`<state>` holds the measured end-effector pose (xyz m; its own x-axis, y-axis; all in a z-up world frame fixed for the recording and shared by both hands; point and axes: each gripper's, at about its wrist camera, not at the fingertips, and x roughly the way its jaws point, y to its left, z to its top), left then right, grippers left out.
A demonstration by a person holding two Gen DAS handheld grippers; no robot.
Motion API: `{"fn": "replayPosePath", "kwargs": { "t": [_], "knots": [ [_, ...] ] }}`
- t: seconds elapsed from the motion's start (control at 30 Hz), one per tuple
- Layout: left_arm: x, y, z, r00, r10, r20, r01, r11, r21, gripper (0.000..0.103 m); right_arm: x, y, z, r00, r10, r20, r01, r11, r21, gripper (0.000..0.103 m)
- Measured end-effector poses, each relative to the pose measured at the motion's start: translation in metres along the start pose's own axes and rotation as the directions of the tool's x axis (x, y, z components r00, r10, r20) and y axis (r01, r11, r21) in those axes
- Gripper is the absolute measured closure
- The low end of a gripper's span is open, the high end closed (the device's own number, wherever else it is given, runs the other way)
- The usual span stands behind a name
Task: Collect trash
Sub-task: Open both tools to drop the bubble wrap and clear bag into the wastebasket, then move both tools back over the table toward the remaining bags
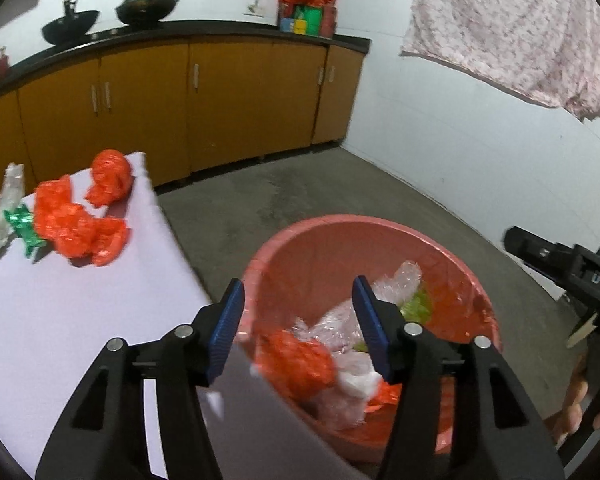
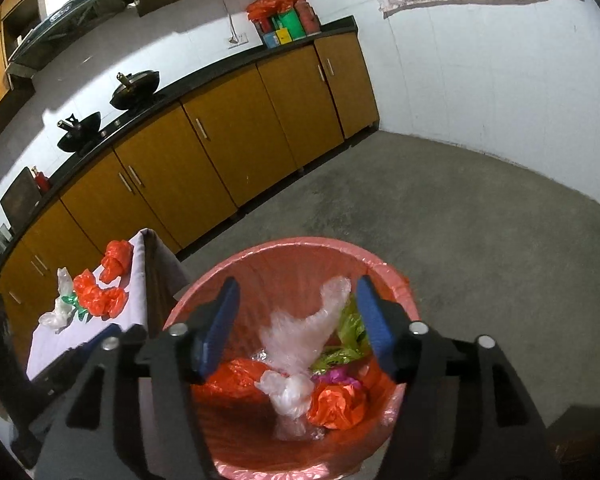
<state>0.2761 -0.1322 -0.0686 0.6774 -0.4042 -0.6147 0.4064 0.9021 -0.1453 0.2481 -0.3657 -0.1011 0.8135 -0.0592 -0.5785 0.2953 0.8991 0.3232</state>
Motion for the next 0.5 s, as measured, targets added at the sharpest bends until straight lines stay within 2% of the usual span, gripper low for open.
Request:
{"fn": "replayPosePath", "kwargs": {
  "t": [0.23,0.5],
  "knots": [
    [-0.023,0.037,-0.009,0.995,0.094,0.03,-0.093,0.995,-0.03,0.034,-0.007,0.014,-0.007,1.0,0.005,0.011,-0.005,0.998,-0.057,0.032],
    [-0.048,0.093,-0.027,0.975,0.223,0.02,-0.22,0.971,-0.098,0.024,-0.01,0.048,-0.016,0.998,0.057,-0.007,-0.058,0.988,-0.142,0.024]
  ]
}}
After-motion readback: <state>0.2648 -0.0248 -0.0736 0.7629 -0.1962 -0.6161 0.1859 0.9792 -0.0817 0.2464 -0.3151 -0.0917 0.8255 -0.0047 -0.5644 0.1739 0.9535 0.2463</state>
